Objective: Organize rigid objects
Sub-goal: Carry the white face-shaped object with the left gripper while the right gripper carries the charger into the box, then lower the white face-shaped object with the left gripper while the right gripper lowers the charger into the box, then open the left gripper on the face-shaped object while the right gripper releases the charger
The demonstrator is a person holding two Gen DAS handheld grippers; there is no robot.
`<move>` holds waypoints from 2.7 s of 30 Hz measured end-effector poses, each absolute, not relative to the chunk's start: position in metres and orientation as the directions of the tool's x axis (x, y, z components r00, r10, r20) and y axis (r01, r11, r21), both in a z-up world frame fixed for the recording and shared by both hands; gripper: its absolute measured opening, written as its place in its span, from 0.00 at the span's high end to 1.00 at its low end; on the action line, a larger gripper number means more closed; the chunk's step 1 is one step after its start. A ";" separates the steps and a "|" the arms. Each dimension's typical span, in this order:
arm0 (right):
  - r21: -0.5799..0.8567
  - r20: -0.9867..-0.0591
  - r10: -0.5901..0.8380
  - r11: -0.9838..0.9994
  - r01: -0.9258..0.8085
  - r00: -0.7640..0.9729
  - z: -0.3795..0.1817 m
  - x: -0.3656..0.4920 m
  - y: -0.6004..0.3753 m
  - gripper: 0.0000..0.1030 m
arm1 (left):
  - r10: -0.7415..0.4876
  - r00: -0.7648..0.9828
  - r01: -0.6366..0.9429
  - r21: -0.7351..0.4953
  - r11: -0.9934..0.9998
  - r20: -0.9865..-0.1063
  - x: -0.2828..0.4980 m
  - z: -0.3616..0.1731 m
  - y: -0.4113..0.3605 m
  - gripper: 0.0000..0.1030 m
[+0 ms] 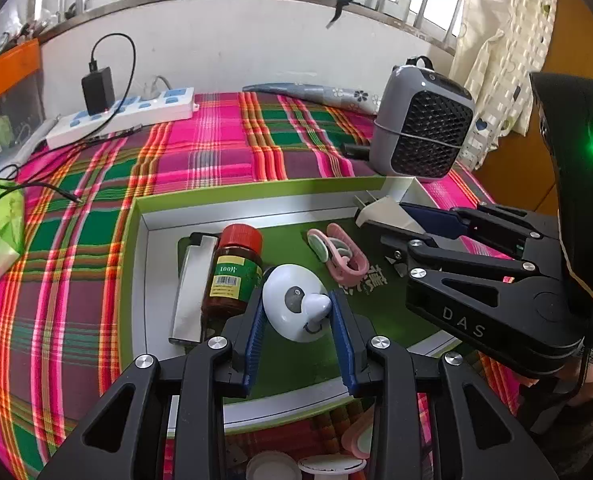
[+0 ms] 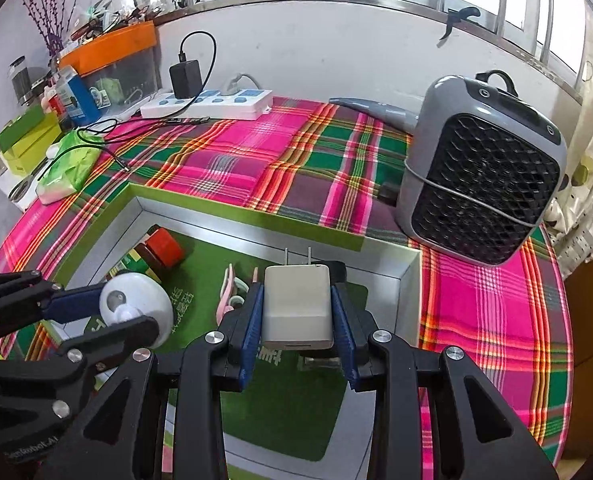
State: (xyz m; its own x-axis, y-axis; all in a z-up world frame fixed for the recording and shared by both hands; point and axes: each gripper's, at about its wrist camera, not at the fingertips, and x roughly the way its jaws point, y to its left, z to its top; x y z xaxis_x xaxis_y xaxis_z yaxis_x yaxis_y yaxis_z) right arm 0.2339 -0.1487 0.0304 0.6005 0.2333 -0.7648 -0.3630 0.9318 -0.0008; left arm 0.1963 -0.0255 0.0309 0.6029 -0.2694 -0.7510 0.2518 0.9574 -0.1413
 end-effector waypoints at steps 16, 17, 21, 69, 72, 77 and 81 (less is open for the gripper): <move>0.009 -0.755 0.258 0.923 -0.384 0.602 0.027 0.238 -0.142 0.66 | -0.248 0.589 0.236 -0.131 0.963 -0.769 0.202 0.022 -0.024 0.70; 0.012 -0.755 0.260 0.923 -0.384 0.602 0.027 0.238 -0.142 0.66 | -0.248 0.589 0.235 -0.131 0.963 -0.770 0.202 0.022 -0.024 0.70; 0.027 -0.749 0.271 0.924 -0.382 0.605 0.027 0.238 -0.143 0.66 | -0.251 0.587 0.235 -0.135 0.963 -0.770 0.204 0.022 -0.025 0.70; 0.085 -0.732 0.314 0.923 -0.376 0.605 0.028 0.235 -0.148 0.66 | -0.256 0.580 0.242 -0.136 0.961 -0.773 0.200 0.020 -0.027 0.62; 0.084 -0.729 0.312 0.924 -0.373 0.609 0.029 0.233 -0.148 0.66 | -0.255 0.585 0.242 -0.133 0.961 -0.770 0.196 0.023 -0.026 0.61; 0.079 -0.724 0.305 0.928 -0.364 0.619 0.033 0.225 -0.149 0.63 | -0.245 0.602 0.238 -0.122 0.964 -0.760 0.188 0.029 -0.026 0.61; 0.081 -0.719 0.304 0.930 -0.359 0.625 0.036 0.217 -0.151 0.60 | -0.231 0.618 0.228 -0.110 0.967 -0.751 0.180 0.033 -0.024 0.61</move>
State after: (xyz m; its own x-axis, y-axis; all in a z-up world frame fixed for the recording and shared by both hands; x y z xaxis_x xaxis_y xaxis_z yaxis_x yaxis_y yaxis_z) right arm 0.2171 -0.1511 0.0364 0.6254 0.3042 -0.7186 -0.3591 0.9298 0.0811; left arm 0.1800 -0.0244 0.0335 0.6184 -0.2314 -0.7510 0.2281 0.9674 -0.1102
